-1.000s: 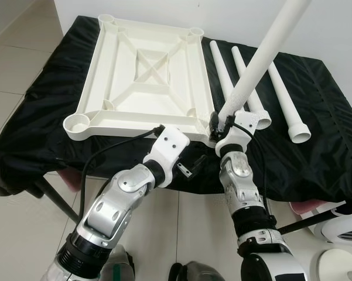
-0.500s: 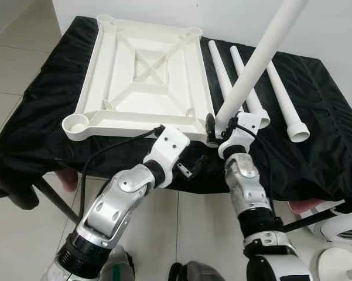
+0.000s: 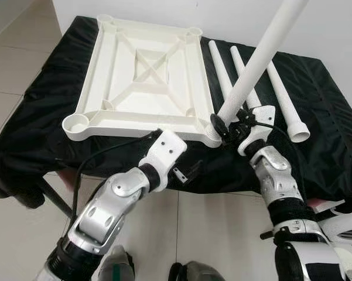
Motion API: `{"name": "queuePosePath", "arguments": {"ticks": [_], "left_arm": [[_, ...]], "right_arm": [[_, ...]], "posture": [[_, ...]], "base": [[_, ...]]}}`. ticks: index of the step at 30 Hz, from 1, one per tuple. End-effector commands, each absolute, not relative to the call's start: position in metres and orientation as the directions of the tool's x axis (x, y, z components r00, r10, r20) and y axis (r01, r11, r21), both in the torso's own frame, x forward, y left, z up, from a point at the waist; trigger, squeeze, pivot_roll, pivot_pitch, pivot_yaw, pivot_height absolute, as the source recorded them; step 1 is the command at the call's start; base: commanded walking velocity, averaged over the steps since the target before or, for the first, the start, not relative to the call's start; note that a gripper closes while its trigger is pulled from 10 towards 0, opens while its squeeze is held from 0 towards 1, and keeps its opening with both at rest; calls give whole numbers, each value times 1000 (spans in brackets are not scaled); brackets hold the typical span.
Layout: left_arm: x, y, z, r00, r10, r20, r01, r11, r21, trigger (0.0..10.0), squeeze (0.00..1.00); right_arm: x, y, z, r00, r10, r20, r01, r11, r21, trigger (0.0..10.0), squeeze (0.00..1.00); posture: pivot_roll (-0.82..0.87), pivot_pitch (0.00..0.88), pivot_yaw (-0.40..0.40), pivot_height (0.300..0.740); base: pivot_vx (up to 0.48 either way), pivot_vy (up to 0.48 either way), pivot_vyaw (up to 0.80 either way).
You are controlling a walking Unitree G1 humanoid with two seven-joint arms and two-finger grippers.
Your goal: Building children table
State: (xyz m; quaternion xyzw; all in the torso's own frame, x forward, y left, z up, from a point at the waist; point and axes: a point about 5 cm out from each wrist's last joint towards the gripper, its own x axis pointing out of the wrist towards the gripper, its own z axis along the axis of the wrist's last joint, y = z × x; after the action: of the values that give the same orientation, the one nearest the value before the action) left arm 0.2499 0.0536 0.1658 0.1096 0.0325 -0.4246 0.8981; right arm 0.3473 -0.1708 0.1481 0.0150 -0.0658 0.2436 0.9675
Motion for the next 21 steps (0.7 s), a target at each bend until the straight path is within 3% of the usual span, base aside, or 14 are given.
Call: {"name": "queuePosePath", "arguments": {"ticks": [1,11,21], "left_arm": [[243,52,165,571,-803,-174,821,548,162,10000,0],[242,56,166,569,-802,-184,822,544,169,10000,0],[241,58,166,573,-798,-187,819,548,169,10000,0]], "right_arm": [[347,-182,146,846,524,99,-527,850,11,10000,0],[348,-197,145,762,647,28,-647,762,-25,10000,0],[355,-206,151,777,629,33,-625,777,-77,10000,0]], "posture": [[135,69,-119,740],[134,67,-113,740],[137,67,-113,740]], "base": [[0,0,0],[0,0,0],[0,0,0]]}}
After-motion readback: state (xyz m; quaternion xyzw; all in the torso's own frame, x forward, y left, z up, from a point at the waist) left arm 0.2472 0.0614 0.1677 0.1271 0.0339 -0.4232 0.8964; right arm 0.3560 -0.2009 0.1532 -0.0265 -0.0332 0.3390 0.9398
